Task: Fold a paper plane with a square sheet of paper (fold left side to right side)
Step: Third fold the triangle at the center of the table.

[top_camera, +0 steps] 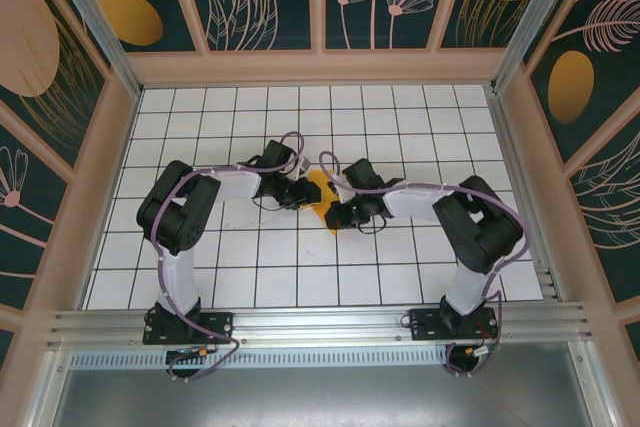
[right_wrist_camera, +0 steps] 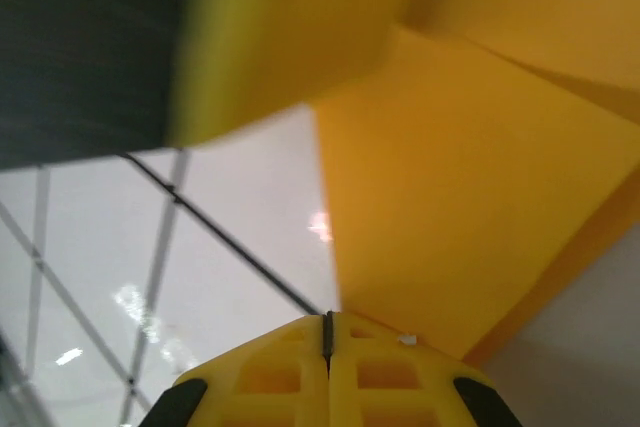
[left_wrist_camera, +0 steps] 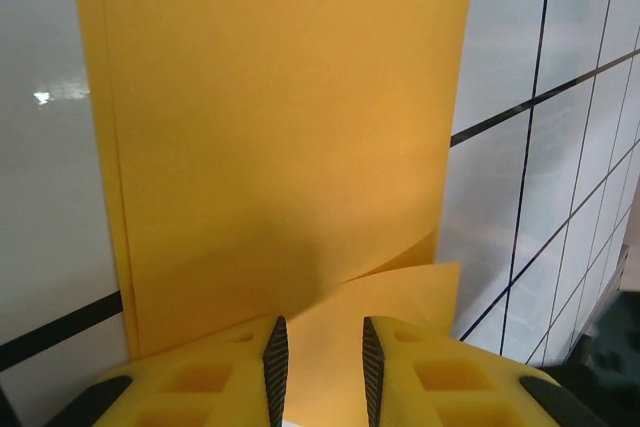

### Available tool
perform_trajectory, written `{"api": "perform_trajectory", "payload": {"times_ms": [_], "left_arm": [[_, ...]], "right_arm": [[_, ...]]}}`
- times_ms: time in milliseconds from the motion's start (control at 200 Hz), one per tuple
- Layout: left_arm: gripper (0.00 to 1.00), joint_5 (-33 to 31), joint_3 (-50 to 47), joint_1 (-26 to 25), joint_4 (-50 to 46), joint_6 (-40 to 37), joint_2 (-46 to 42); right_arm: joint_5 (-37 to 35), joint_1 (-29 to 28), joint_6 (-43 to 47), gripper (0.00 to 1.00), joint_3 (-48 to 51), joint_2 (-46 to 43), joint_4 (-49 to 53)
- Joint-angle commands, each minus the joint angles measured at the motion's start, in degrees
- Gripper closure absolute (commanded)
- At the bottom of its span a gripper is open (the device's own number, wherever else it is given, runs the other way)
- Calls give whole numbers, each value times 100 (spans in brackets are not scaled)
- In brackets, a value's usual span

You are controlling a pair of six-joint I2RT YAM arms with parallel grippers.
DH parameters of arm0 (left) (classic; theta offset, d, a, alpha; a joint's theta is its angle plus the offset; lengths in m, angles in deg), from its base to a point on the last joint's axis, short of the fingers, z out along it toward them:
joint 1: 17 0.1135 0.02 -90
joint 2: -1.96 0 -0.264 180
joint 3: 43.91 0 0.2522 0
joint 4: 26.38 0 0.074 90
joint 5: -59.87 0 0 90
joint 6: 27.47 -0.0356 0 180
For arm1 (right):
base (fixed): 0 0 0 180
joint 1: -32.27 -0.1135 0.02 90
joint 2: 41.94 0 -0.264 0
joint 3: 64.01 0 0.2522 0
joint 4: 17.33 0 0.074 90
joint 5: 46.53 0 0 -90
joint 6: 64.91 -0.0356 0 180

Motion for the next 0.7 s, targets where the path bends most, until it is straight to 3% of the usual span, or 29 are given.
{"api": "perform_trajectory", "payload": {"times_ms": [0, 320, 696], "left_arm": [[69, -859, -103, -19, -324, -212, 396], [69, -896, 77, -19, -438, -259, 410], [67, -802, 182, -18, -490, -249, 242]], "right_arm": [[-330, 12, -102, 100, 32, 118, 246], [-328, 55, -437, 100, 929, -308, 100], [-479, 76, -332, 100, 1033, -251, 397]]}}
